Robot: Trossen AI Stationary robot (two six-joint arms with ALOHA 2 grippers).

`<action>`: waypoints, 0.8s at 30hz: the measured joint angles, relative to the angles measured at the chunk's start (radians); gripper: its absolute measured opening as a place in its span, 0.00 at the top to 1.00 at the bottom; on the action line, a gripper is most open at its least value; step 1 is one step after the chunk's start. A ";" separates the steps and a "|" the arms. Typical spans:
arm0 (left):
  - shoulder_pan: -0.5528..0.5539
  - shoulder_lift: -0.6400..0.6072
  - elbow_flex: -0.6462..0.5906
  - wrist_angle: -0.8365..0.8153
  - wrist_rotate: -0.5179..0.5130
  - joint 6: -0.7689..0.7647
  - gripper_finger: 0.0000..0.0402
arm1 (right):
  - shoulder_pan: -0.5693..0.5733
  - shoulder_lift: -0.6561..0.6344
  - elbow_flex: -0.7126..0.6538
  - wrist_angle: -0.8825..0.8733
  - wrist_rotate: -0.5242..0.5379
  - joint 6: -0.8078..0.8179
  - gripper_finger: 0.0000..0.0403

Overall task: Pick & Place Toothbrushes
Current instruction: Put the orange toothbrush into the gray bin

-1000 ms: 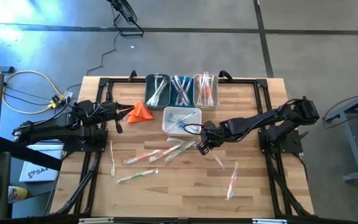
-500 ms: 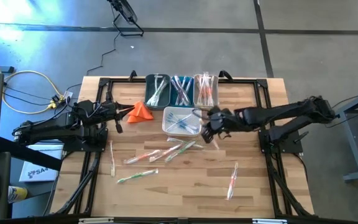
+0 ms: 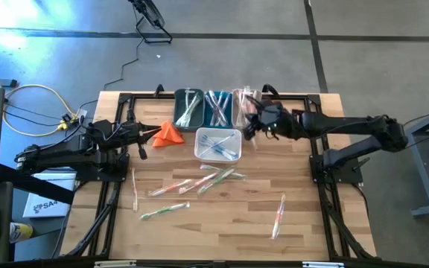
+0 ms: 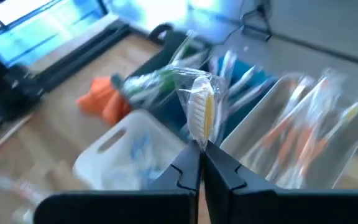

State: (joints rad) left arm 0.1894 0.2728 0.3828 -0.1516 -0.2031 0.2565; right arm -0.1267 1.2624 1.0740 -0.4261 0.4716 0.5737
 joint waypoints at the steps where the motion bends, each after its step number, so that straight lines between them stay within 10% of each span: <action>1: 0.000 0.000 0.000 0.000 0.000 0.000 0.94 | -0.015 0.004 0.000 0.021 0.003 -0.018 0.99; 24: 0.000 0.000 0.000 0.000 0.000 0.000 0.94 | -0.282 0.289 0.000 0.495 0.001 -0.237 0.99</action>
State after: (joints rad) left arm 0.1894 0.2729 0.3828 -0.1513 -0.2031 0.2569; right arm -0.4089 1.5511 1.0740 0.0690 0.4731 0.3366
